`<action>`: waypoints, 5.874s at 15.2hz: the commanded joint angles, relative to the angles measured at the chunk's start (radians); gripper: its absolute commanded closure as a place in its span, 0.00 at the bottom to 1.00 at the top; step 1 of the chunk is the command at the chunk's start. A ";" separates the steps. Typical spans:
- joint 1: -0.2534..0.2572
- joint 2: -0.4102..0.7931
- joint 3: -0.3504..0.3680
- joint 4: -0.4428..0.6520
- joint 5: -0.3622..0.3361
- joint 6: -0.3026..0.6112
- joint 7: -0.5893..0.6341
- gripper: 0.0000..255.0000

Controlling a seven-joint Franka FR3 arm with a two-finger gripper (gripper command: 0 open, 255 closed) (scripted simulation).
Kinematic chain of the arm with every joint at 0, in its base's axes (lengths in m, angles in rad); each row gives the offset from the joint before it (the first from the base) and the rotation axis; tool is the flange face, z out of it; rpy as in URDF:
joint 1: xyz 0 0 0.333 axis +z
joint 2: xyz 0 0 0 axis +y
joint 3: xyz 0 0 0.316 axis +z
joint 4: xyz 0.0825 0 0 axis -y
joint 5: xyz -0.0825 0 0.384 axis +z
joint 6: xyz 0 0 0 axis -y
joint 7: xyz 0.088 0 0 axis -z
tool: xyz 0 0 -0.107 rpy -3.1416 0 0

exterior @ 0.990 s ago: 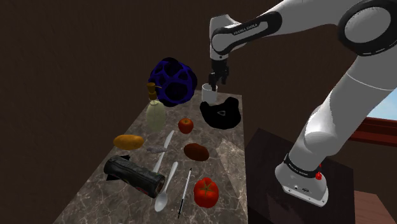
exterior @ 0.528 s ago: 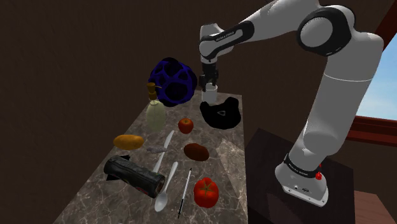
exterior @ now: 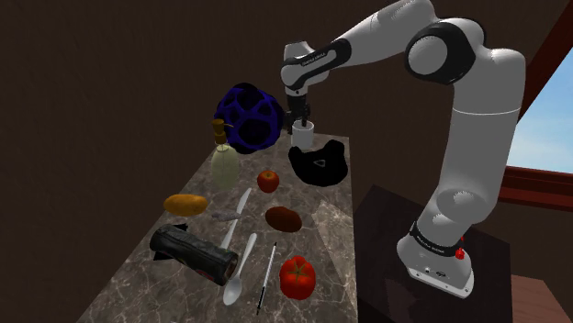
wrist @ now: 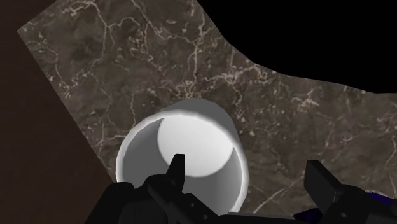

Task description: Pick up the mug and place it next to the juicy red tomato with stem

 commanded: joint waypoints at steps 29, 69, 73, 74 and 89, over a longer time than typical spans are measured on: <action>0.003 -0.014 -0.002 0.027 -0.003 -0.020 0.004 1.00; 0.134 -0.574 0.127 -0.322 -0.008 -0.232 0.263 1.00; 0.168 -0.678 0.175 -0.418 0.018 -0.240 0.333 1.00; 0.177 -0.702 0.188 -0.439 0.027 -0.243 0.351 1.00; 0.342 -0.979 0.419 -0.618 0.213 -0.317 0.653 1.00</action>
